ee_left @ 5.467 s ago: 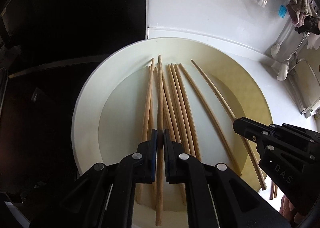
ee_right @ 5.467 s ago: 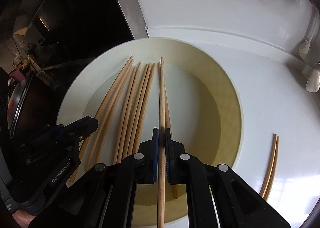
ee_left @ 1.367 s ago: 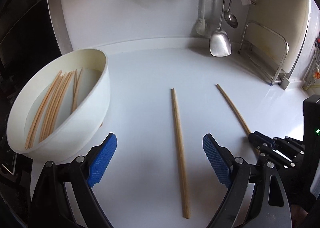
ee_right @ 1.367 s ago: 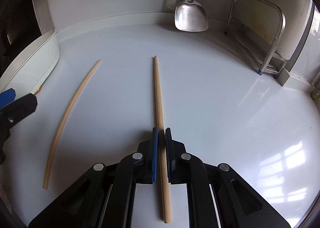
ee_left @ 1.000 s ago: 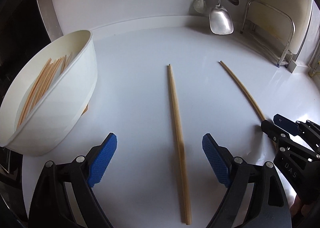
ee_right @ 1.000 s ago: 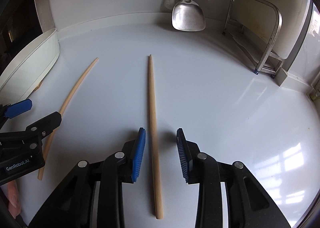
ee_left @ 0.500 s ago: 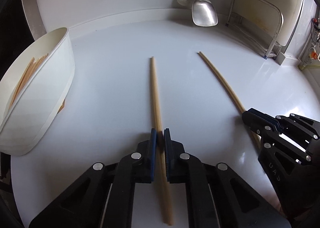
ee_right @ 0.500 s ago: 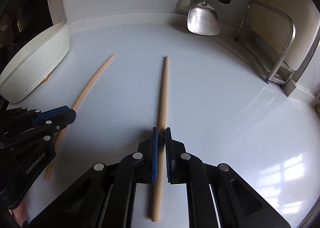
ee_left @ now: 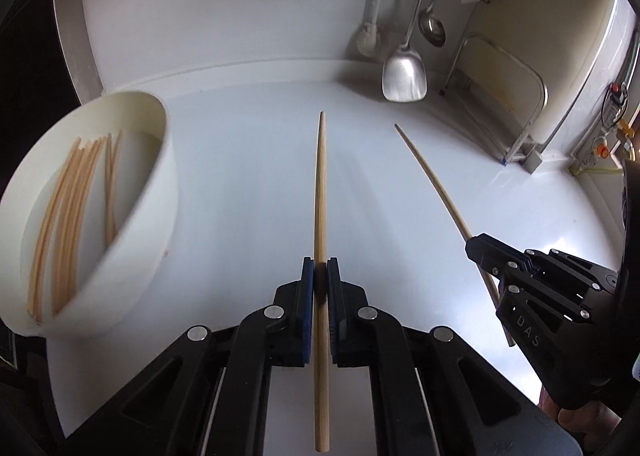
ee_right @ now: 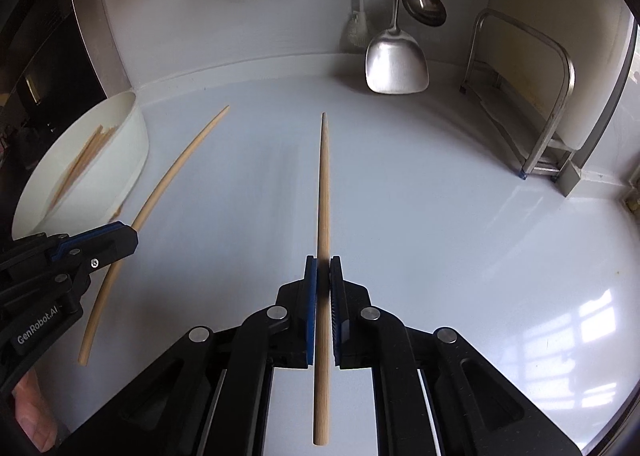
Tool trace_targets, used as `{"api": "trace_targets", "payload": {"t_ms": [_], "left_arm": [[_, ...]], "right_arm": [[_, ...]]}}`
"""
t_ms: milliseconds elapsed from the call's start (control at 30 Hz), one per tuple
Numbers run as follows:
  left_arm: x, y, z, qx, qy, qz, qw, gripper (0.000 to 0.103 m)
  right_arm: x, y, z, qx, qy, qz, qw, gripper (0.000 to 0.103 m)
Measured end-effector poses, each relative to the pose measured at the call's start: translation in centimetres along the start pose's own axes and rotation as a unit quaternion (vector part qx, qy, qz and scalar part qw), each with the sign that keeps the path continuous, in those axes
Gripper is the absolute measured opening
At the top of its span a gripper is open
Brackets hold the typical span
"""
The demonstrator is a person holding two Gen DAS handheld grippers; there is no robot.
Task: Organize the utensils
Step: 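Move both held chopsticks into the white basin and open both tools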
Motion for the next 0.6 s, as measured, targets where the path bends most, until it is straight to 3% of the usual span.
{"api": "trace_targets", "payload": {"t_ms": [167,333,467,600], "left_arm": [[6.3,3.3,3.4,-0.035,0.031,0.038,0.9982,0.007],[14.7,3.8,4.7,-0.035,0.065,0.102,0.9921,0.007],[20.3,2.8,4.8,-0.023,0.079,0.137,0.9872,0.007],[24.2,0.8,4.3,-0.001,0.083,0.147,0.9857,0.007]], "right_arm": [[4.4,1.5,4.1,-0.03,0.014,0.022,0.999,0.006],[11.1,0.3,7.9,-0.041,0.046,0.062,0.996,0.006],[16.6,-2.5,9.9,-0.027,0.063,0.105,0.992,0.006],[21.1,-6.6,10.9,0.006,0.065,0.132,0.989,0.006]]}}
Point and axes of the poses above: each gripper's, at about its wrist camera, not at the fingertips, and y roughly against the way its jaws point, x to its left, z to its top, the point moved 3 cm from there along -y, roughly the way its jaws point, and after that the axes turned 12 degrees about z, right-handed, at the moved point
